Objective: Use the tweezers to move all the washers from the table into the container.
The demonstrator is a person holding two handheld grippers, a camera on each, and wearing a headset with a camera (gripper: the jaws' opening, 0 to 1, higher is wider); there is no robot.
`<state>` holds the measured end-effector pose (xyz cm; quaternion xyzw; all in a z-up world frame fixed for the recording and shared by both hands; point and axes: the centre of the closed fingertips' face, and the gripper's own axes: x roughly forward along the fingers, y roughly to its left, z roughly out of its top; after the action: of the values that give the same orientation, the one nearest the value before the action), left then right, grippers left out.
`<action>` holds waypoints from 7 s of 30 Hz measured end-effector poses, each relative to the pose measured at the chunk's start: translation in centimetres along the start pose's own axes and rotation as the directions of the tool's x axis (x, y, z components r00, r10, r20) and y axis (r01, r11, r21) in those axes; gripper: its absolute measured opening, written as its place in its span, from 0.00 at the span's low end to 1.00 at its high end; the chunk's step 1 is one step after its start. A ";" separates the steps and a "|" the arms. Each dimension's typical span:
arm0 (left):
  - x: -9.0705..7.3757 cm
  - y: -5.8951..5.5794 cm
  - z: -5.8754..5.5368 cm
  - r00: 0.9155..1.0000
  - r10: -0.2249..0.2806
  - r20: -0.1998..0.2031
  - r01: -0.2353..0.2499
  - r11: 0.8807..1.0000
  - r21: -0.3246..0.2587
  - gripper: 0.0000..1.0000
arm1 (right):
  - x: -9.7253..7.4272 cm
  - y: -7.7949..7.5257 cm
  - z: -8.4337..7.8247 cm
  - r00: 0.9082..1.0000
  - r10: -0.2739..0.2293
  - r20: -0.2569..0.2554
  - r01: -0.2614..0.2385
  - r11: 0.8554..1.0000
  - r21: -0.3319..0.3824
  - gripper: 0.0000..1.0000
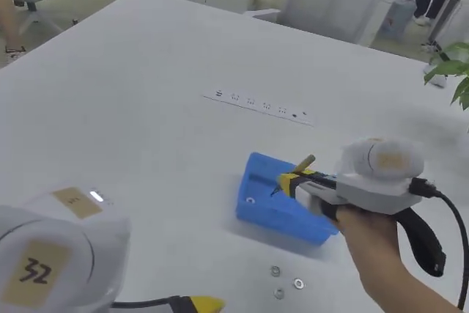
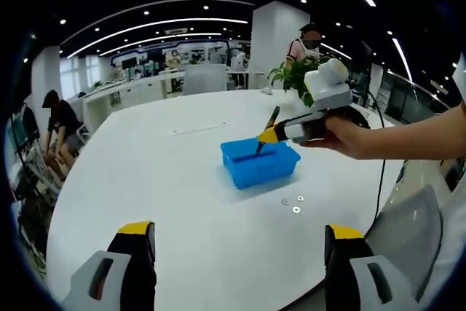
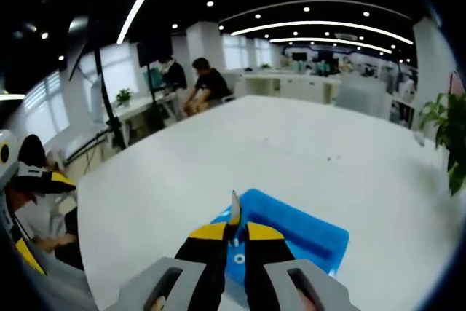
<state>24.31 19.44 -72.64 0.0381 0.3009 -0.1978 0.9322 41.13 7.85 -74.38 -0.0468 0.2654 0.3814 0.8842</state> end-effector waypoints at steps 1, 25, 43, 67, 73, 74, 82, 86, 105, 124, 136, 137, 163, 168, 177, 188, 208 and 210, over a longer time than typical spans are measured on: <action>0.0 0.0 -0.1 1.000 -0.001 -0.001 0.001 1.000 0.000 0.99 | -0.5 0.2 0.1 1.000 0.001 0.009 -0.001 1.000 0.005 0.04; 0.0 0.1 -0.6 1.000 0.002 -0.009 -0.002 1.000 -0.013 0.99 | -3.4 3.9 -8.4 0.993 0.027 -0.112 -0.021 0.998 0.055 0.05; 0.0 0.0 -0.9 1.000 0.005 -0.020 -0.005 1.000 -0.009 0.99 | -2.6 3.6 -10.6 0.986 0.021 -0.168 -0.017 1.000 0.027 0.04; -0.4 -0.2 -0.2 1.000 0.001 0.008 -0.001 1.000 0.000 0.99 | -3.4 4.7 -7.5 0.989 0.040 -0.142 -0.045 0.999 -0.030 0.03; -0.4 -0.3 -0.4 1.000 0.000 0.002 0.000 1.000 0.001 0.99 | -3.7 4.0 -3.8 0.997 0.037 -0.072 -0.040 0.998 -0.049 0.03; -0.4 -0.3 -0.5 1.000 0.000 0.000 0.000 1.000 0.000 0.99 | -3.7 3.8 -3.4 0.997 0.035 -0.062 -0.038 0.998 -0.048 0.03; -0.3 -0.1 -0.6 1.000 0.003 -0.008 -0.003 1.000 -0.008 0.99 | -2.4 1.1 -1.0 1.000 -0.021 -0.005 0.021 0.999 -0.034 0.03; -0.2 0.0 -0.8 1.000 0.007 -0.016 -0.007 1.000 -0.010 0.99 | -1.1 -0.4 -1.4 0.999 -0.045 -0.014 0.045 0.999 -0.018 0.03; 0.4 0.0 -1.0 0.999 0.002 -0.037 -0.002 1.000 -0.012 0.98 | 4.1 -2.1 -5.4 0.990 -0.032 -0.137 0.035 0.999 0.017 0.03; 0.2 -0.1 -0.5 1.000 0.007 -0.021 -0.007 1.000 -0.007 0.98 | 0.3 -1.5 -1.9 0.999 -0.040 -0.026 0.041 0.998 0.045 0.04; 0.0 -0.3 -0.4 1.000 0.009 -0.007 -0.009 1.000 -0.004 0.99 | -4.8 1.7 -2.8 1.000 -0.017 0.022 0.015 0.997 0.069 0.04; 0.0 -0.3 -0.3 1.000 0.008 -0.006 -0.009 1.000 -0.004 0.99 | -5.0 2.0 -3.2 1.000 -0.015 0.019 0.014 0.997 0.070 0.04; 0.0 -0.3 -0.6 1.000 0.003 -0.015 -0.003 1.000 -0.004 0.99 | -4.6 3.9 -11.5 0.984 0.033 -0.177 -0.023 0.998 0.056 0.04; 0.0 -0.2 -0.8 1.000 0.007 -0.020 -0.007 1.000 -0.007 0.98 | -4.6 3.8 -11.6 0.984 0.022 -0.175 -0.014 0.999 0.042 0.04; 0.0 -0.2 -0.8 1.000 0.007 -0.019 -0.007 1.000 -0.008 0.98 | -4.8 3.9 -11.8 0.982 0.029 -0.188 -0.022 0.999 0.043 0.04; 0.0 -0.2 -0.9 1.000 0.006 -0.023 -0.007 1.000 -0.004 0.98 | -4.8 4.4 -11.9 0.982 0.034 -0.187 -0.023 0.998 0.060 0.04; 0.0 -0.1 -0.6 1.000 0.006 -0.014 -0.006 1.000 0.001 0.97 | -5.5 4.2 -8.3 0.990 0.033 -0.137 -0.031 0.999 0.016 0.03; 0.0 -0.2 -0.6 1.000 0.005 -0.013 -0.005 1.000 0.001 0.97 | -5.6 4.0 -7.5 0.992 0.033 -0.123 -0.031 0.999 0.015 0.03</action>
<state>23.93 19.40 -73.08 0.0405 0.3067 -0.1952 0.9307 31.89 4.92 -77.53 -0.0604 0.3226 0.3902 0.8602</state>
